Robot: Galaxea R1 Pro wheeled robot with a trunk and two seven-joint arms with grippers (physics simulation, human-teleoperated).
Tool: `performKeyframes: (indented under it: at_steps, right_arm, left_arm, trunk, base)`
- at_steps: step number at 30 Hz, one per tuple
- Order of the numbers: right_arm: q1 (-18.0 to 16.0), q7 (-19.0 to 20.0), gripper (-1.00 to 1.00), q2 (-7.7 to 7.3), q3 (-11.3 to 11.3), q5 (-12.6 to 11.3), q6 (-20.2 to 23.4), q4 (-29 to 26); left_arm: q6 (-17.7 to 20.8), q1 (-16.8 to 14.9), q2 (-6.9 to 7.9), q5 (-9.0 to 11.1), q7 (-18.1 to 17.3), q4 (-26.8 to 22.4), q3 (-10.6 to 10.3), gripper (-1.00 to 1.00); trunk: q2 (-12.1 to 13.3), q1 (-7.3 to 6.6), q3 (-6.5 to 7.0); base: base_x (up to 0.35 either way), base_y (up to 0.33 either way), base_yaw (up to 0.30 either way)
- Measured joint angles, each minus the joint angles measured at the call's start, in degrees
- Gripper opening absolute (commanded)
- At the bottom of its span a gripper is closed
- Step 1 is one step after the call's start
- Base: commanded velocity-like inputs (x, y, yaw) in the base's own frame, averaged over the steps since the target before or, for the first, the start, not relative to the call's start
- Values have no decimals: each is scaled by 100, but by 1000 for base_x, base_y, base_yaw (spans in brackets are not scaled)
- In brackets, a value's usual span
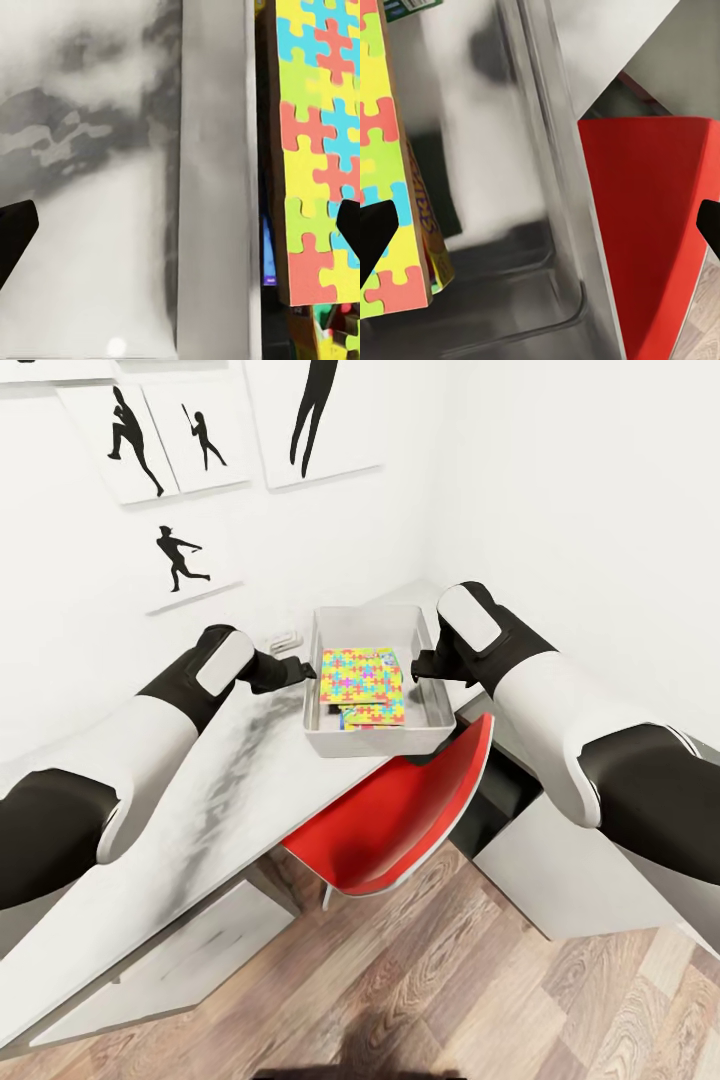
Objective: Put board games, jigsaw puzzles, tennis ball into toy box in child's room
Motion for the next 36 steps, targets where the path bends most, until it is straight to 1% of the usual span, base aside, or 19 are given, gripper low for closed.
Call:
performKeyframes:
  at_steps: [5,8,14,36]
  right_arm:
    - [0,0,100,-1,0,0,6,0]
    - [0,0,100,-8,0,0,7,0]
    - [3,0,100,-10,0,0,8,0]
    - [-1,0,100,-11,0,0,17,0]
  left_arm:
    - [15,27,6,13,-68,14,6,100]
    - [21,56,7,12,-243,18,4,100]
    - [21,76,1,8,-388,22,-1,100]
    - [6,158,-1,-3,-415,22,-2,100]
  trunk:
    - [0,0,0]
    - [0,0,0]
    - [0,0,0]
    - [0,0,0]
  base:
    - [0,0,0]
    - [0,0,0]
    - [0,0,0]
    - [0,0,0]
